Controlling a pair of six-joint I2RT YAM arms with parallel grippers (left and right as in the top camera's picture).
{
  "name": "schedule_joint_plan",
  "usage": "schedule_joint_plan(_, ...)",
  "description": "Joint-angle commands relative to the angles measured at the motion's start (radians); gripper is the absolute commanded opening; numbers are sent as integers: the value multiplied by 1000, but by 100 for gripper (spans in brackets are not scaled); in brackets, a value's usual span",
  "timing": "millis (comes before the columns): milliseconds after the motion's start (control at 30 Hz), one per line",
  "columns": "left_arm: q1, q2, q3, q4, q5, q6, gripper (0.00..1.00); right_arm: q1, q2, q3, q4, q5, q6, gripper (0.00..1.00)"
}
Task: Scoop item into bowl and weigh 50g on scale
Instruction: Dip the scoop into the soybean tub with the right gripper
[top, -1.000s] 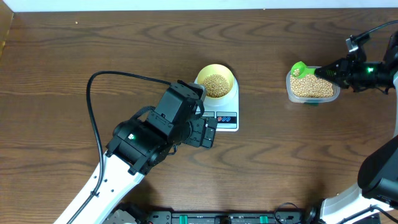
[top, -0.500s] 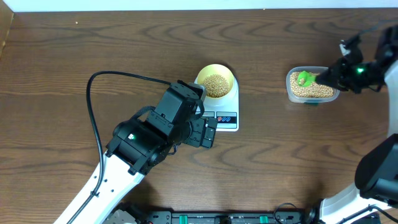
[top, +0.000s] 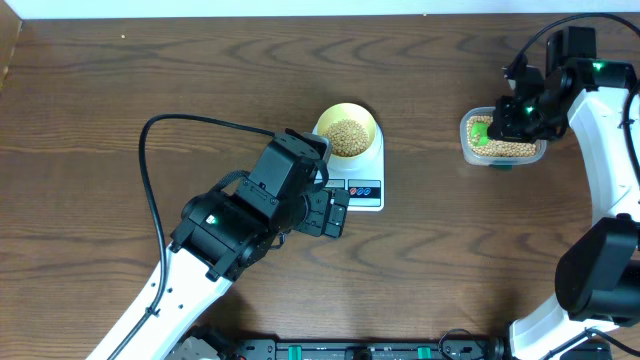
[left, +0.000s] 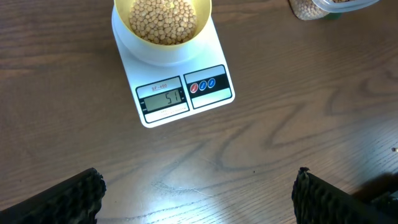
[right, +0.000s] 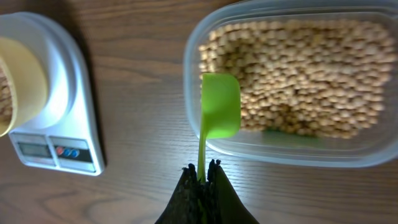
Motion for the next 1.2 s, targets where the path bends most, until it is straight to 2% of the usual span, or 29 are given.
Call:
schedule_joint_plan(0, 3, 1, 16, -3, -5, 1, 98, 3, -25, 27, 6, 77, 29, 1)
schedule_joint_plan(233, 3, 1, 16, -3, -5, 2, 98, 3, -26, 88, -14, 155, 28, 1)
schedule_joint_plan(667, 3, 1, 16, -3, -5, 1, 98, 93, -26, 137, -66, 448, 29, 1)
schedule_joint_plan(1167, 3, 1, 16, -3, -5, 1, 98, 128, -26, 137, -69, 539, 42, 1)
